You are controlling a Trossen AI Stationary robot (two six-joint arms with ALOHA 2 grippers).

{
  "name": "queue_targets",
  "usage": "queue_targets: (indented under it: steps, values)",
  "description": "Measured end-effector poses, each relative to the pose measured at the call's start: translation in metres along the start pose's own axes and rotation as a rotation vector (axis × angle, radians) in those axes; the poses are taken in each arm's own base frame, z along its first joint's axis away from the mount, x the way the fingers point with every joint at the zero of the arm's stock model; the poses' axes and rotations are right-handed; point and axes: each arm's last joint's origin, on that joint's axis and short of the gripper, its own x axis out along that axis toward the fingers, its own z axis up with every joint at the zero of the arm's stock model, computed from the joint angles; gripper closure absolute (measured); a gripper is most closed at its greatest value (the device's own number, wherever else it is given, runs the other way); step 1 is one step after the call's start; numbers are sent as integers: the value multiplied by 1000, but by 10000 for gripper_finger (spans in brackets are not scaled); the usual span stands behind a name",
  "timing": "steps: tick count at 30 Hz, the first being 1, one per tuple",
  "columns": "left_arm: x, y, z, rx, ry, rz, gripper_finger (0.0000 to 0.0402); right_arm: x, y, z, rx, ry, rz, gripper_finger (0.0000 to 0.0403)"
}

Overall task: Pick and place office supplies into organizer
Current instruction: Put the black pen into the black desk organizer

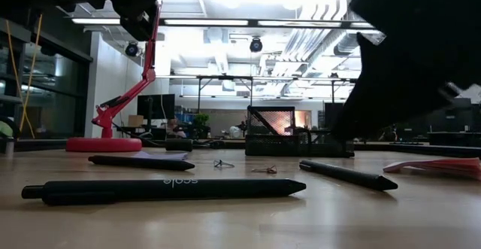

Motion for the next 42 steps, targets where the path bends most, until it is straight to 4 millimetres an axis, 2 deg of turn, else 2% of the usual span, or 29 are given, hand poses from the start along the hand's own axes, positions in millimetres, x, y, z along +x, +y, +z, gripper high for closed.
queue_targets:
  steps: [5, 14, 20, 30, 42]
  values:
    - [0, 0, 0, 0, 0, -1, 227, 2, 2, -1, 5, -30, 1, 192]
    - [0, 0, 0, 0, 0, -3, 227, 7, 6, -5, 18, -63, 5, 219]
    - [0, 0, 0, 0, 2, -3, 227, 10, 8, -13, 47, -114, -3, 223]
    - [0, 0, -1, 1, 8, -6, 227, 27, 10, -34, 37, -83, -48, 219]
    - [0, 0, -1, 1, 8, -5, 227, 29, 10, -37, 51, -76, -57, 223]
